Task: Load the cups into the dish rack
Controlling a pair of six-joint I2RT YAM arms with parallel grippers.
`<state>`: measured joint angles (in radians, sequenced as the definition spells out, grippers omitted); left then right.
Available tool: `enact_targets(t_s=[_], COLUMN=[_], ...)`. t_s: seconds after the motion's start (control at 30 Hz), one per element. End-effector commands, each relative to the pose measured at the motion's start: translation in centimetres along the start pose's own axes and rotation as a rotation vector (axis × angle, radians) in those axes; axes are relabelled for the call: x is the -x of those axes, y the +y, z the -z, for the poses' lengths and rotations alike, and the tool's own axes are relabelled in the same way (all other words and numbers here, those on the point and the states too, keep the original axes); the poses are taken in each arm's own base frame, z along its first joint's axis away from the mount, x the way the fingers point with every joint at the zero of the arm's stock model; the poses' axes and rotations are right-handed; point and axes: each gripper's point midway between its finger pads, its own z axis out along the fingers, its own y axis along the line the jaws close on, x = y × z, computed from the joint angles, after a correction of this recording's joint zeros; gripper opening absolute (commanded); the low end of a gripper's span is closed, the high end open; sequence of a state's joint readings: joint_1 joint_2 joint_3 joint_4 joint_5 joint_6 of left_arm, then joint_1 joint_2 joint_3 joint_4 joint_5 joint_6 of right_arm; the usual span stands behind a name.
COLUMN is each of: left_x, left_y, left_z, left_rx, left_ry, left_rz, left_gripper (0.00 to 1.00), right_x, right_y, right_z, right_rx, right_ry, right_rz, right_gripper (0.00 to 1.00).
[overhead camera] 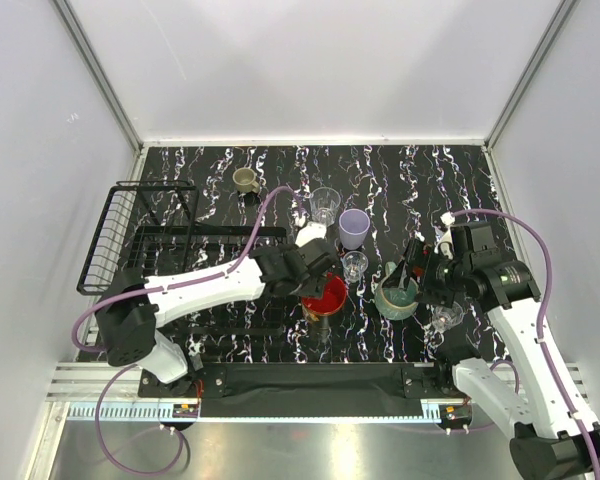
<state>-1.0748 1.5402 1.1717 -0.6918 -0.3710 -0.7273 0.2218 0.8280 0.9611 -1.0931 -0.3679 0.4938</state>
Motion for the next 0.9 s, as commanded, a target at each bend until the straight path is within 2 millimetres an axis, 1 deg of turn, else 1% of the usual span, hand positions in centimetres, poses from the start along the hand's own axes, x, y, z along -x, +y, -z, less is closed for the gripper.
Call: enact_targets(t_s=[0.0,0.07,0.1,0.17,0.2,0.23,0.3,0.33,0.4,0.43,0.5,0.53,0.6,0.63,0.67,0.7,0.73,0.77,0.8,0.83,0.87], left_x=[-0.6,-1.1,-1.3,-1.8,-2.1,-2.2,-2.1,-2.3,-2.0,-1.9,-1.4,-1.1,-0.6,0.0,0.9,1.2,2.2,3.6,4.1,5.1,6.3], left_y=[-0.3,-0.4,-0.5,-0.8,-1.1,-1.2,-1.7,-1.8,-2.0,-2.1,-2.4,-2.4,-2.2,-1.8,-1.7,-2.1,-1.7,-1.7,-1.8,-1.3,-1.5], left_z=[-0.8,-1.1,-1.5,-1.8,-2.0,-2.1,-2.2,-2.1,-2.0,-1.8,-1.5,-1.3,-0.9,-0.7,0.3,1.0,1.9,3.6,4.7,5.7,7.0], left_rx=[-0.008,-0.018,-0.016,-0.032,-0.047,-0.054,-0.085,-0.099,-0.119,-0.132,-0.155,-0.155,-0.145,-0.119,-0.134,-0.152,-0.138,-0.163,-0.192,-0.181,-0.203], left_ry=[-0.017,-0.004,0.005,0.022,0.028,0.031,0.018,0.021,0.0,-0.009,-0.033,-0.042,-0.062,-0.092,-0.138,-0.175,-0.234,-0.321,-0.357,-0.415,-0.482], left_rz=[0.024,0.023,0.02,0.014,0.015,0.016,0.016,0.012,0.008,0.007,-0.001,-0.002,-0.013,-0.012,-0.02,-0.037,-0.033,-0.04,-0.044,-0.039,-0.058], left_gripper=[0.58,0.55,0.48,0.44,0.39,0.37,0.32,0.26,0.2,0.14,0.08,0.0,0.0,0.0,0.0,0.0,0.0,0.0,0.0,0.0,0.0], right_x=[0.6,0.6,0.6,0.7,0.7,0.7,0.8,0.8,0.9,0.9,1.0,1.1,1.0,0.9,0.8,0.7,0.6,0.8,1.0,1.3,1.5], right_y=[0.8,0.6,0.6,0.6,0.6,0.7,0.8,0.9,1.0,0.9,1.2,1.3,2.0,2.3,3.1,3.4,3.9,4.4,4.6,4.7,5.0], right_z=[0.1,0.0,-0.1,-0.2,-0.2,-0.2,-0.1,0.0,0.1,0.2,0.4,0.5,0.7,0.8,1.1,1.3,1.5,2.0,2.4,2.7,3.0], right_rx=[0.024,0.014,0.013,0.015,0.014,0.017,0.019,0.019,0.013,0.01,0.012,0.015,0.043,0.058,0.092,0.107,0.127,0.137,0.136,0.124,0.128], right_ry=[-0.025,-0.028,-0.028,-0.028,-0.024,-0.023,-0.02,-0.02,-0.009,-0.005,0.001,0.005,0.019,0.024,0.035,0.042,0.05,0.044,0.04,0.025,0.023], right_rz=[0.039,0.043,0.044,0.047,0.048,0.052,0.056,0.06,0.068,0.069,0.077,0.079,0.077,0.076,0.072,0.07,0.064,0.057,0.054,0.047,0.042], right_gripper=[1.0,1.0,1.0,1.0,1.0,1.0,1.0,1.0,1.0,1.0,1.0,1.0,1.0,1.0,1.0,1.0,1.0,1.0,1.0,1.0,1.0])
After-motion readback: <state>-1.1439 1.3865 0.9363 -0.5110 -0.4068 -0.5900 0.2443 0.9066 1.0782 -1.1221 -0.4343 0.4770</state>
